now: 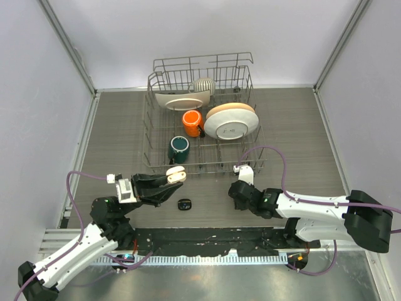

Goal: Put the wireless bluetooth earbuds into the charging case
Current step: Pick up the earbud from the center of the board, then place the earbud in the charging case.

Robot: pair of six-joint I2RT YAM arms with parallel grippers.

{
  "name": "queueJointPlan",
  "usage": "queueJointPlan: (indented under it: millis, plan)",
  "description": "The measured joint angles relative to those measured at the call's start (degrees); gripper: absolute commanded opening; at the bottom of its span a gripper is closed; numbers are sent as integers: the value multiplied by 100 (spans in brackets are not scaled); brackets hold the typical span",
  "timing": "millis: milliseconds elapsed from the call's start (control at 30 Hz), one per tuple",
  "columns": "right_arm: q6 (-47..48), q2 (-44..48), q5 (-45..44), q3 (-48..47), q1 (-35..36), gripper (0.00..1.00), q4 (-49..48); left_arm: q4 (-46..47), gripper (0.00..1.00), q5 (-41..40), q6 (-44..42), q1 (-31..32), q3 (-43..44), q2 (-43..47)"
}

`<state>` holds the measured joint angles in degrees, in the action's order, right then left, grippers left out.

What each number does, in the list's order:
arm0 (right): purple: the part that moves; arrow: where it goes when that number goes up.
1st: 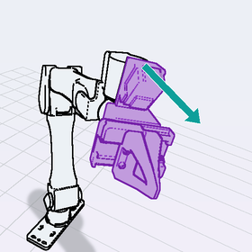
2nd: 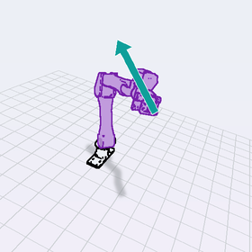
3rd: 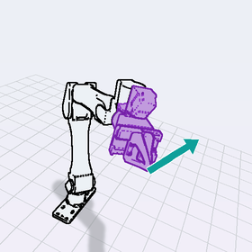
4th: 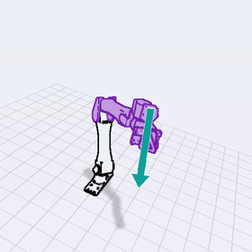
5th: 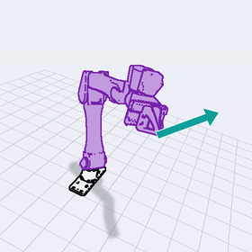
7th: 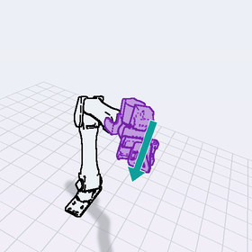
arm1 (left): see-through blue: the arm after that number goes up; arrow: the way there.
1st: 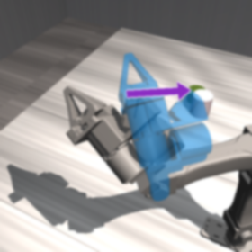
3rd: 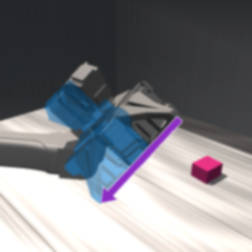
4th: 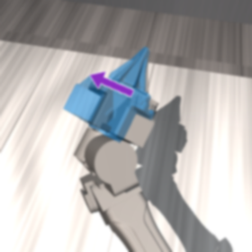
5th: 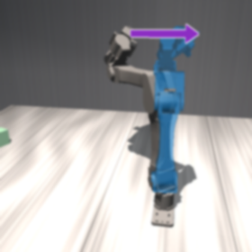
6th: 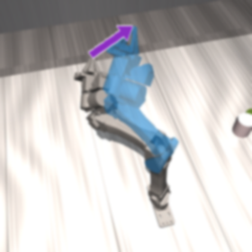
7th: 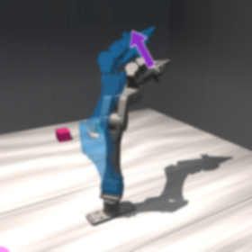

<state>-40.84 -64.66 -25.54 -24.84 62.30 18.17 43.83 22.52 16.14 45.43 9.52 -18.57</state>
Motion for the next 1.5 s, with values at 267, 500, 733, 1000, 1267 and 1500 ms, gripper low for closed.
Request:
queueJointPlan:
  millis: [267, 500, 733, 1000, 1267, 1500]
  plan:
    - [17, -55, -11, -37, 0, 14, 13, -4, 0, -2, 0, 0, -2, 28]
    - [83, -55, -37, -210, 24, 1, 214, -13, 0, -24, 0, 0, -2, 44]
    - [444, 916, -356, -1167, 455, 1, 496, -42, 0, -302, -2, 0, -13, 74]
    - [1880, 857, -1626, -2662, 1582, 1, -717, -35, 0, -785, -7, 0, -107, 59]
    - [3762, 83, -1947, -3108, 1989, 1, -3178, -15, 0, -990, -7, 0, -107, -85]
    - [4277, -214, -1755, -3307, 1989, 1, -3945, -22, 0, -1095, -24, 0, -107, -221]
